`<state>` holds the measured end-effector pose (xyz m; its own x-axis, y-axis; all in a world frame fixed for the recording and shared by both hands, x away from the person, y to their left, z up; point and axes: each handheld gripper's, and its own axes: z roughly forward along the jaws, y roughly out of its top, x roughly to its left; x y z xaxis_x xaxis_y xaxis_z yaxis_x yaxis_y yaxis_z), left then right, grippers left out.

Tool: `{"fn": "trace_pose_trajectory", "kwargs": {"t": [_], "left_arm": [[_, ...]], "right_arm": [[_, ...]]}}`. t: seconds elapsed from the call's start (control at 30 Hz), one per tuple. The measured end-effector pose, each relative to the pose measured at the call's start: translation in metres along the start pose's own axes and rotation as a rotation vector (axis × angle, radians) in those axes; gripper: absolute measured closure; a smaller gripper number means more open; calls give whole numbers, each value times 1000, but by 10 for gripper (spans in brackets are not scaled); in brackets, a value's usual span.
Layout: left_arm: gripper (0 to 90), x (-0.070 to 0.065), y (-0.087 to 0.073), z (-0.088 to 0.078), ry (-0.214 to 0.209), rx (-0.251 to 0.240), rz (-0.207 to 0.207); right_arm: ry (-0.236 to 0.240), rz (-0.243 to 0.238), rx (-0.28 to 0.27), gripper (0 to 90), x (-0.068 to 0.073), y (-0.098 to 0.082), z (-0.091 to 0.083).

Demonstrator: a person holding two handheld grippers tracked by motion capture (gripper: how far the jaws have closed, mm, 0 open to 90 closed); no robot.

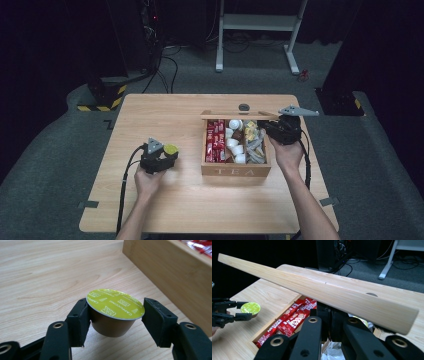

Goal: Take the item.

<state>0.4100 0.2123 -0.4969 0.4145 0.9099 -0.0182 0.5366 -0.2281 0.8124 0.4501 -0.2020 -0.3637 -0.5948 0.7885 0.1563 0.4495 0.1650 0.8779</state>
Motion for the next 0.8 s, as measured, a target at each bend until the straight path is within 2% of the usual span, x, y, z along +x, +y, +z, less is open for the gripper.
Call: {"fn": "trace_pose_trajectory", "kwargs": {"t": [0.1,0.17,0.37,0.53,0.8], "left_arm": [[408,0,-1,4,-1,-3,-15],[408,-3,-2,6,-3,-9,-9],[407,-5,-5,15,-12,19,5],[405,-4,-8,17,-12,26,-23],[353,-4,-12,18,-9,47,-25]], "right_arm": [[1,2,3,881,0,1,0],[2,-2,3,881,0,1,-1],[3,-5,0,881,0,2,-1],[8,1,2,880,0,2,1],[18,12,1,881,0,-1,2]]}}
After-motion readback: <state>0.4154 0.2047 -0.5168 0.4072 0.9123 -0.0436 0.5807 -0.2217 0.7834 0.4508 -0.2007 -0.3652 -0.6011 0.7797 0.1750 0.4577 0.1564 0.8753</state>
